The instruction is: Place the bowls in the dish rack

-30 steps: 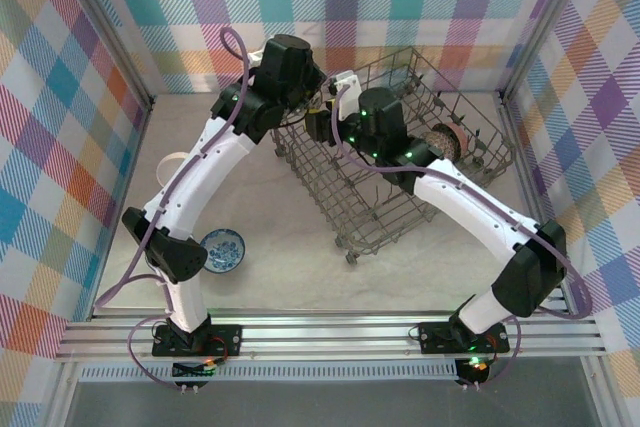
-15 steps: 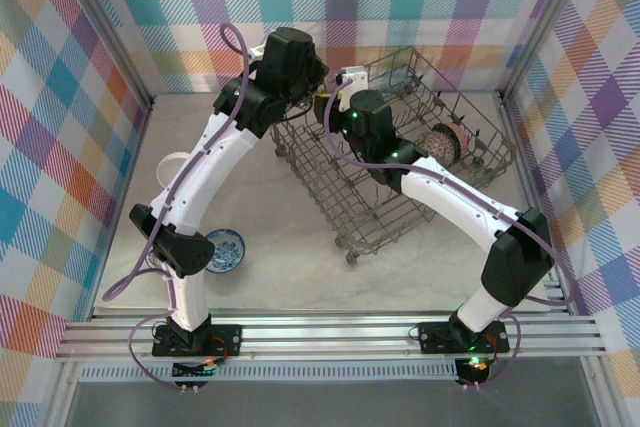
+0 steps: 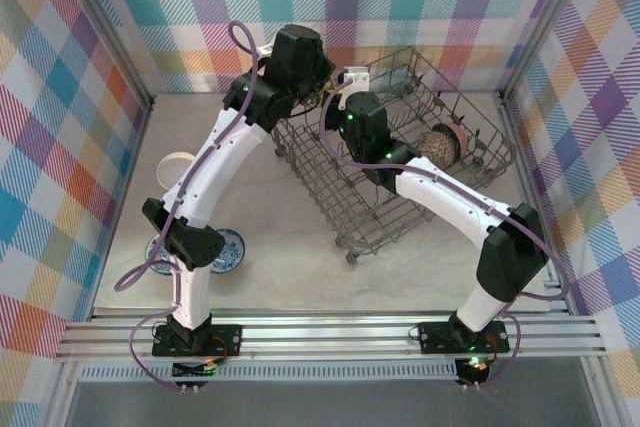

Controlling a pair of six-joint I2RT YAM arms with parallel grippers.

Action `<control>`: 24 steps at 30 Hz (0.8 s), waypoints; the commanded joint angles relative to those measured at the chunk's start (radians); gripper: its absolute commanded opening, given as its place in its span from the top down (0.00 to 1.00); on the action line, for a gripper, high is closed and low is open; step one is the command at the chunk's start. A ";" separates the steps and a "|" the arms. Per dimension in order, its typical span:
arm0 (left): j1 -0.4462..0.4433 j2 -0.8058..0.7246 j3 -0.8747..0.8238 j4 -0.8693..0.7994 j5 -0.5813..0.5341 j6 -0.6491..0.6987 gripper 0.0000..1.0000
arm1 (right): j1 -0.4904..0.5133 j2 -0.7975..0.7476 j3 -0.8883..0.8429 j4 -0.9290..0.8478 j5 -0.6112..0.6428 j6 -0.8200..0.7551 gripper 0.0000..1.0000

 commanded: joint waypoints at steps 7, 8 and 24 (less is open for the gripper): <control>-0.011 -0.001 0.042 -0.004 0.045 0.025 0.80 | -0.002 -0.051 -0.041 0.070 0.058 -0.018 1.00; -0.012 0.000 0.041 0.000 0.052 0.027 0.78 | -0.003 -0.057 -0.048 0.068 0.062 -0.018 1.00; -0.021 0.034 0.118 0.042 0.153 0.146 0.36 | -0.097 -0.109 0.037 -0.342 0.064 0.099 1.00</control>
